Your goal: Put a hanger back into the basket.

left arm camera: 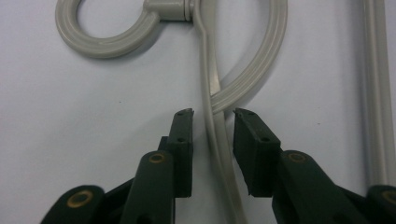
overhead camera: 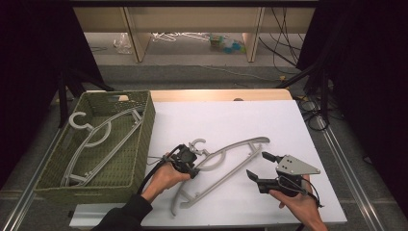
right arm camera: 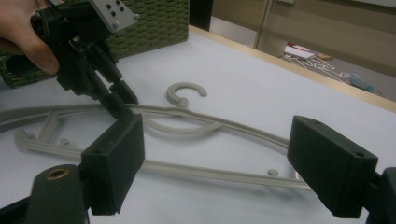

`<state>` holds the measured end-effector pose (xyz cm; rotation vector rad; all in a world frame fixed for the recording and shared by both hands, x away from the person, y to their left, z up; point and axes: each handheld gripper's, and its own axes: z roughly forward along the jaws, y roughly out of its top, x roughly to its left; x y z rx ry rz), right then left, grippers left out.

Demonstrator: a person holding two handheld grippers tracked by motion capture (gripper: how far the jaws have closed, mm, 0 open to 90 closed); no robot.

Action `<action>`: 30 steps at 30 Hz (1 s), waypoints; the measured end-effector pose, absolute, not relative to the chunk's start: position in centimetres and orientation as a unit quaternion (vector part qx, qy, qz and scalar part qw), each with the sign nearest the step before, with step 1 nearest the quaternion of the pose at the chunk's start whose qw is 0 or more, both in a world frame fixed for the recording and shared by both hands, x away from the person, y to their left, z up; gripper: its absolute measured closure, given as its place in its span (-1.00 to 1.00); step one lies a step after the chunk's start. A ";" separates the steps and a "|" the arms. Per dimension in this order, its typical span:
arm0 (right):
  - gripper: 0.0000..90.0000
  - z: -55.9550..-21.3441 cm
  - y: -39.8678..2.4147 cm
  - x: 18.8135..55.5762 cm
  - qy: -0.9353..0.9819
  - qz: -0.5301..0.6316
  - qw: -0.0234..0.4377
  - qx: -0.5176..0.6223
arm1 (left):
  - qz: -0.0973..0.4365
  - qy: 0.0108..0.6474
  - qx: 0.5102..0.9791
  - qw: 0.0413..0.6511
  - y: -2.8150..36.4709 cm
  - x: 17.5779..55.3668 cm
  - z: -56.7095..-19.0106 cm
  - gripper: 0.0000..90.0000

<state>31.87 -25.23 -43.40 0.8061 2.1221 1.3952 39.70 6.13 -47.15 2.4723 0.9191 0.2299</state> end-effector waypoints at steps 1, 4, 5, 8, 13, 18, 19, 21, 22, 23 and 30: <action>-0.56 -43.4 -25.2 31.9 0.775 0.508 0.236 0.294 | 0.083 0.338 0.905 0.245 6.1 39.7 -47.1 0.57; -0.56 -43.4 -25.2 31.9 0.774 0.509 0.236 0.294 | 0.078 0.329 0.909 0.242 6.2 39.8 -47.0 0.71; -0.56 -43.4 -25.2 31.9 0.774 0.509 0.236 0.294 | 0.075 0.327 0.910 0.244 6.3 39.9 -47.0 0.71; -0.56 -43.4 -25.3 31.8 0.776 0.506 0.234 0.294 | 0.074 0.335 0.904 0.257 6.5 39.9 -47.2 0.75; -0.56 -43.4 -25.3 32.0 0.776 0.506 0.242 0.289 | 0.092 0.316 0.903 0.277 6.6 39.7 -46.6 0.79; -0.55 -43.5 -25.0 32.5 0.780 0.499 0.242 0.289 | 0.119 0.308 0.899 0.288 6.8 39.1 -45.4 0.79; -0.55 -43.5 -24.9 32.7 0.783 0.496 0.244 0.287 | 0.123 0.299 0.900 0.291 7.0 38.9 -45.1 0.80; -0.54 -43.6 -24.6 33.3 0.788 0.489 0.244 0.284 | 0.129 0.302 0.895 0.302 7.2 38.5 -44.6 0.80; -0.53 -43.6 -24.5 33.6 0.786 0.490 0.249 0.283 | 0.133 0.298 0.895 0.305 7.3 38.3 -44.3 0.80; -0.53 -43.6 -24.4 33.9 0.791 0.486 0.243 0.282 | 0.131 0.295 0.894 0.312 7.4 38.2 -44.1 0.80; -0.44 -44.4 -23.5 36.7 0.809 0.440 0.270 0.281 | 0.145 0.283 0.891 0.324 7.2 37.2 -43.3 0.81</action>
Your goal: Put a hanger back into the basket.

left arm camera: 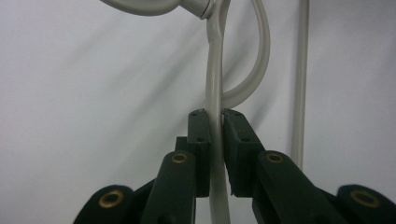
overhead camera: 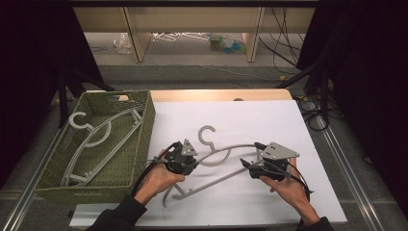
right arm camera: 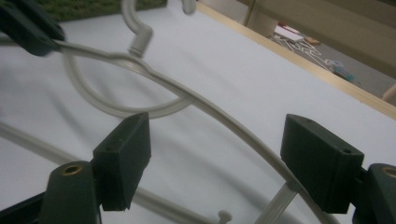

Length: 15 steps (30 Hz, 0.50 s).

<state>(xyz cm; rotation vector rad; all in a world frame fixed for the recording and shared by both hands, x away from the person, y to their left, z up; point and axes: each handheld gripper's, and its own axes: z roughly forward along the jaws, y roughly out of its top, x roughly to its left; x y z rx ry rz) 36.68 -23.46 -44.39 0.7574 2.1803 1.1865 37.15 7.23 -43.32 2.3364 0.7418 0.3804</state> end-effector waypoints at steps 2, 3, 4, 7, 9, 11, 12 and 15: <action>-0.43 -44.8 -23.2 37.5 0.817 0.424 0.274 0.279 | 0.148 0.283 0.889 0.329 7.2 36.9 -43.2 0.81; -0.42 -45.0 -23.0 38.0 0.821 0.416 0.276 0.278 | 0.148 0.281 0.889 0.329 7.2 36.8 -43.2 0.81; -0.42 -45.3 -22.8 38.4 0.824 0.407 0.282 0.276 | 0.148 0.279 0.891 0.328 7.2 36.8 -43.1 0.81; -0.36 -45.8 -22.5 39.4 0.829 0.390 0.284 0.282 | 0.143 0.279 0.890 0.330 7.3 36.7 -43.0 0.81; -0.32 -46.0 -22.3 40.0 0.838 0.375 0.290 0.270 | 0.143 0.281 0.890 0.331 7.2 36.5 -43.0 0.81; -0.26 -46.3 -22.0 40.4 0.845 0.359 0.306 0.253 | 0.144 0.279 0.889 0.332 7.2 36.3 -42.9 0.81; -0.24 -46.3 -21.8 40.5 0.848 0.354 0.308 0.246 | 0.145 0.275 0.891 0.332 7.1 36.1 -42.8 0.81; -0.11 -46.2 -21.1 40.8 0.855 0.351 0.307 0.228 | 0.141 0.269 0.893 0.333 7.1 35.8 -42.6 0.81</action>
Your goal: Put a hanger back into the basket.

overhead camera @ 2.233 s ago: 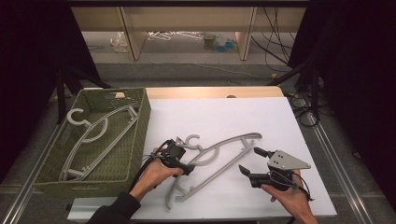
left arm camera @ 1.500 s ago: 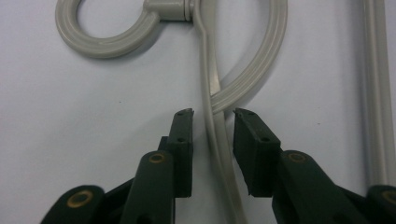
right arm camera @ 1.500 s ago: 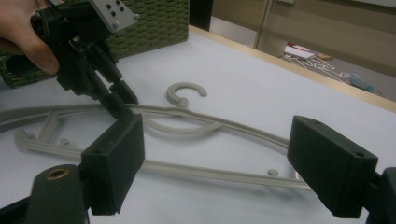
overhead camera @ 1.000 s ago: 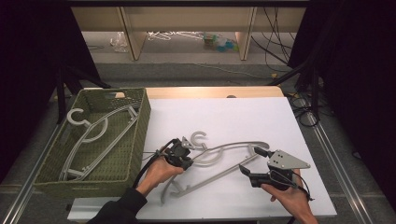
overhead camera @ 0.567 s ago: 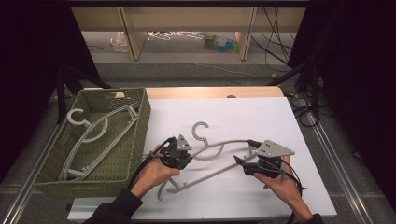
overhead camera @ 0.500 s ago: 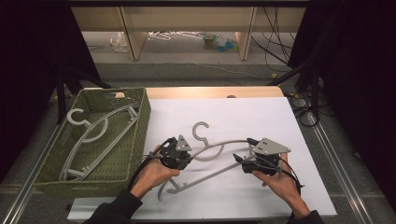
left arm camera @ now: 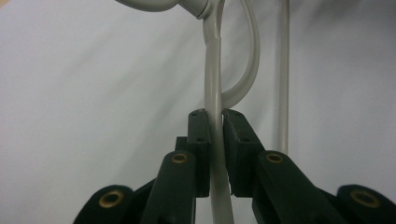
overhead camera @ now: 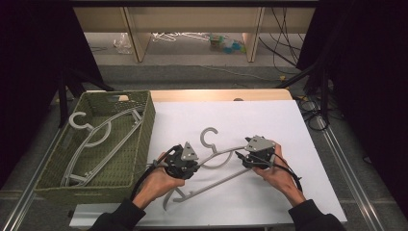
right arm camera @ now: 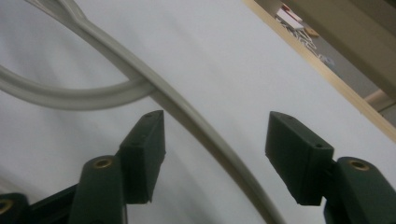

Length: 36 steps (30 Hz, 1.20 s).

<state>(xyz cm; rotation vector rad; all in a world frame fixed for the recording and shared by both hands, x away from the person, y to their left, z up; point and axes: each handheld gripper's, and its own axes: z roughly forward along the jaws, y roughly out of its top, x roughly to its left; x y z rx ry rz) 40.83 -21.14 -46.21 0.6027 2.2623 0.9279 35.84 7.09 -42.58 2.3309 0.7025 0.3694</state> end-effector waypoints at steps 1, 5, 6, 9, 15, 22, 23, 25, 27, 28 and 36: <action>-0.07 -46.3 -20.9 40.9 0.857 0.349 0.308 0.220 | 0.140 0.268 0.892 0.335 7.1 35.8 -42.6 0.81; 0.25 -46.7 -20.5 41.0 0.872 0.330 0.311 0.186 | 0.136 0.261 0.895 0.336 7.1 35.6 -42.5 0.81; 0.33 -46.7 -20.6 40.9 0.874 0.331 0.305 0.180 | 0.129 0.265 0.894 0.337 7.0 35.6 -42.6 0.81; 0.46 -46.4 -20.6 40.7 0.880 0.326 0.312 0.148 | 0.126 0.260 0.895 0.340 7.0 35.8 -42.7 0.80; 0.53 -45.9 -20.8 39.9 0.879 0.328 0.337 0.083 | 0.080 0.276 0.878 0.383 7.1 36.2 -42.7 0.74; 0.57 -45.6 -20.5 39.1 0.877 0.329 0.346 0.045 | 0.063 0.276 0.872 0.399 5.3 36.9 -42.5 0.56; 0.58 -45.6 -20.4 39.0 0.877 0.330 0.347 0.041 | 0.060 0.278 0.872 0.398 5.2 37.0 -42.4 0.55; 0.58 -45.6 -20.3 38.9 0.877 0.332 0.345 0.038 | 0.062 0.275 0.875 0.395 5.0 37.2 -42.2 0.55; 0.58 -45.5 -20.1 38.9 0.878 0.331 0.343 0.033 | 0.056 0.281 0.872 0.397 4.7 37.3 -42.3 0.54; 0.58 -45.6 -20.1 38.8 0.878 0.334 0.341 0.032 | 0.053 0.281 0.874 0.393 4.6 37.5 -42.4 0.54; 0.58 -45.3 -19.8 38.4 0.874 0.340 0.347 0.025 | 0.055 0.277 0.876 0.392 4.1 38.2 -42.6 0.73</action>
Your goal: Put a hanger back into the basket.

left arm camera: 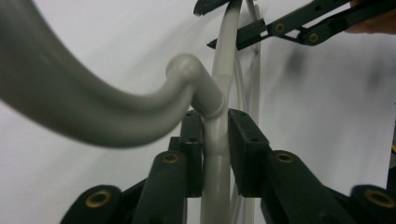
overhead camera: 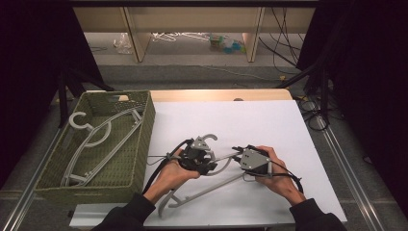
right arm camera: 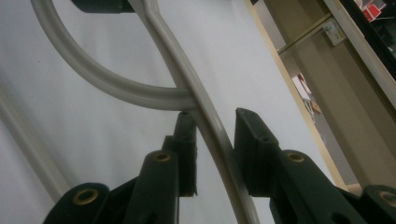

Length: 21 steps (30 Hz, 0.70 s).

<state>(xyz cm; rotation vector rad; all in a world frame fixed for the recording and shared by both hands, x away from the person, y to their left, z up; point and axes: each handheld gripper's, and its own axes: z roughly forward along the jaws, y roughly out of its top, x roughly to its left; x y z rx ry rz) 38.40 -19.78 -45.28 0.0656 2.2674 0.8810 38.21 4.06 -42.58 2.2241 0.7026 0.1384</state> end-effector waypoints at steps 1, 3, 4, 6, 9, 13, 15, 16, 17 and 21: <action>0.57 -45.3 -19.7 38.4 0.874 0.340 0.347 0.027 | 0.061 0.280 0.875 0.391 4.0 38.1 -42.5 0.75; 0.57 -45.3 -19.7 38.3 0.874 0.342 0.344 0.027 | 0.069 0.280 0.875 0.389 4.0 37.9 -42.5 0.76; 0.56 -45.2 -19.7 38.3 0.873 0.342 0.345 0.028 | 0.071 0.277 0.876 0.388 4.0 37.9 -42.5 0.76; 0.51 -45.2 -19.7 38.2 0.871 0.347 0.346 0.034 | 0.071 0.277 0.874 0.393 4.1 37.8 -42.3 0.76; 0.22 -44.8 -19.9 38.2 0.861 0.373 0.338 0.075 | 0.078 0.284 0.871 0.394 4.5 37.7 -42.0 0.77; -0.09 -43.5 -20.3 37.6 0.837 0.410 0.325 0.157 | 0.075 0.296 0.863 0.403 5.3 38.1 -41.5 0.77; -0.20 -43.0 -20.5 37.2 0.825 0.429 0.316 0.189 | 0.084 0.298 0.862 0.401 5.6 38.1 -41.2 0.77; -0.22 -42.7 -20.6 37.0 0.817 0.439 0.313 0.201 | 0.085 0.301 0.860 0.402 5.8 38.2 -41.1 0.77; -0.24 -42.6 -20.8 36.7 0.813 0.447 0.311 0.208 | 0.090 0.305 0.859 0.402 6.1 38.2 -40.9 0.77; -0.29 -42.0 -21.3 35.5 0.797 0.467 0.307 0.228 | 0.105 0.305 0.854 0.409 7.0 37.7 -39.8 0.77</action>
